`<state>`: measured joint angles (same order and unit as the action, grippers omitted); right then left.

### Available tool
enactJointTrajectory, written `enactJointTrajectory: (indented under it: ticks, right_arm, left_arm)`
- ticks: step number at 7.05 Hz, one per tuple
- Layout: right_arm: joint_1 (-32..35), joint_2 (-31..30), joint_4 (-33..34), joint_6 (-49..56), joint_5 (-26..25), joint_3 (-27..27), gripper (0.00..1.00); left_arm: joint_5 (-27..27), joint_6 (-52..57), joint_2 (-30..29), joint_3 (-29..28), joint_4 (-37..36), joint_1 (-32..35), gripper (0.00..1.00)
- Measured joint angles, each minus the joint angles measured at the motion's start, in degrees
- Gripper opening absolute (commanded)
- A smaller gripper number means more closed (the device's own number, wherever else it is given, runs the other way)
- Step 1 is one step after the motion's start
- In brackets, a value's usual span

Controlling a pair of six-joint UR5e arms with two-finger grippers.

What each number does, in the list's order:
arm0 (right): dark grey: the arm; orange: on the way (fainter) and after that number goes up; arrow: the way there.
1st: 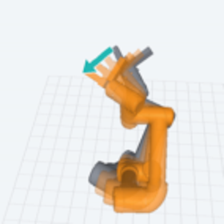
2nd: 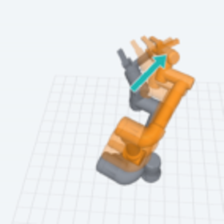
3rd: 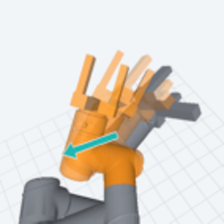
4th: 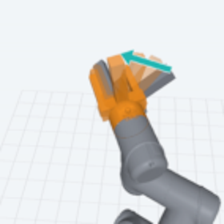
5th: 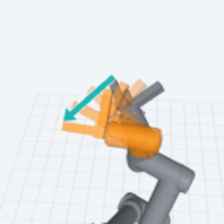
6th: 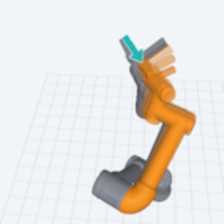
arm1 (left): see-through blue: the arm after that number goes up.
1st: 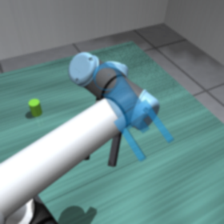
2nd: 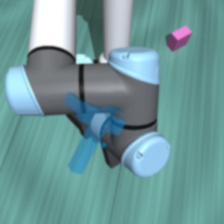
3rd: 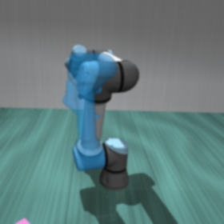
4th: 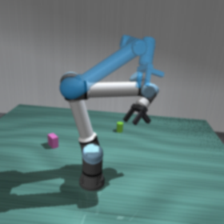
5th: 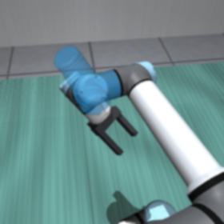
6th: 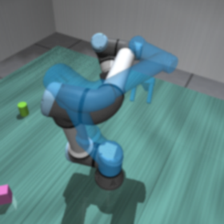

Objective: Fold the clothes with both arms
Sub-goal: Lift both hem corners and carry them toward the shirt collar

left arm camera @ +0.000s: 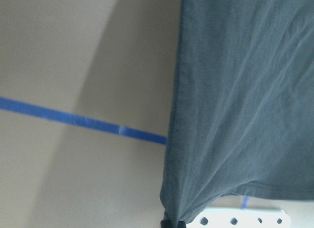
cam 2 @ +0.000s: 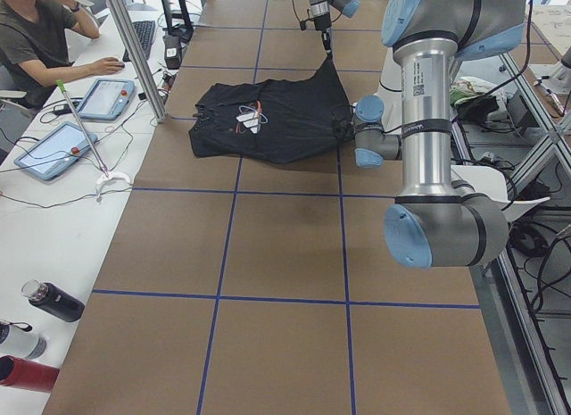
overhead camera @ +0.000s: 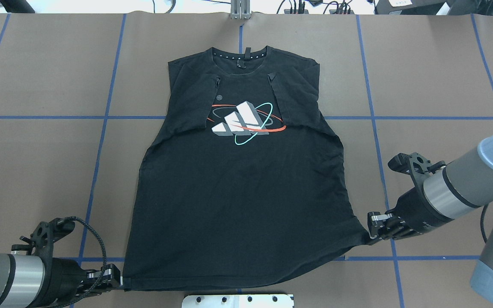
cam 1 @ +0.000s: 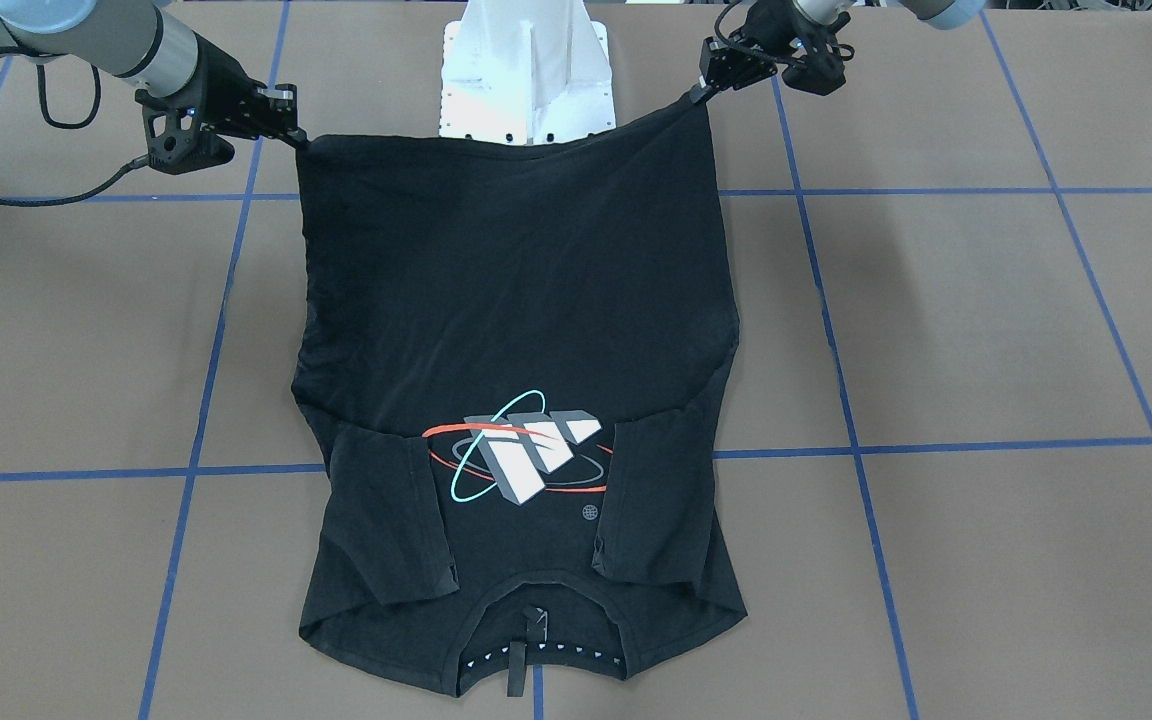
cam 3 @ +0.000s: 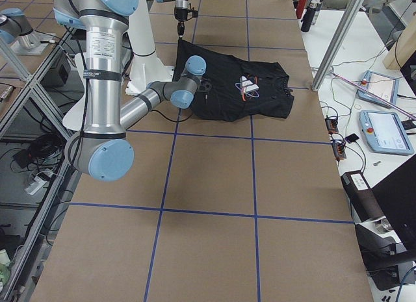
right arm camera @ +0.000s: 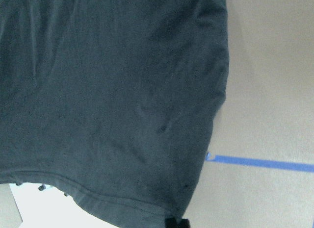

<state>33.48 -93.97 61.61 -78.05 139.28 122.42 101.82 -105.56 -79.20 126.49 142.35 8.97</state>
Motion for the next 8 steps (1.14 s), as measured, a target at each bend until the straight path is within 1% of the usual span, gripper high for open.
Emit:
enactJointTrajectory:
  ticks: [1,2,3,4,5,7,8]
  right_arm:
    - [0.1,-1.5,-0.2,-0.6,6.4,0.7,0.00]
    - [0.3,-3.6,-0.3,-1.3,11.6,1.6,0.00]
    - [0.3,-5.7,-0.4,-2.4,14.4,2.2,0.00]
    - [0.3,-7.4,-1.2,-4.0,16.1,2.5,0.00]
    - [0.1,-8.7,-3.8,-6.9,17.6,2.6,0.00]
    - [-0.5,-10.6,-13.0,-14.0,18.7,2.2,0.00]
    - [0.5,-10.1,-15.4,-15.4,18.6,1.2,0.00]
  left_arm:
    - [1.9,0.0,0.2,1.0,0.0,-0.2,0.00]
    - [4.8,0.0,0.5,2.0,0.0,-0.7,0.00]
    - [8.9,0.0,1.0,3.0,0.0,-1.2,0.00]
    - [13.6,0.0,1.2,4.4,0.0,-1.5,0.00]
    - [16.8,-0.1,1.3,5.8,-0.1,-1.8,0.00]
    - [19.1,-1.5,1.3,7.0,-0.1,-2.0,0.00]
    - [19.9,-2.1,1.3,6.8,-0.1,-0.7,0.00]
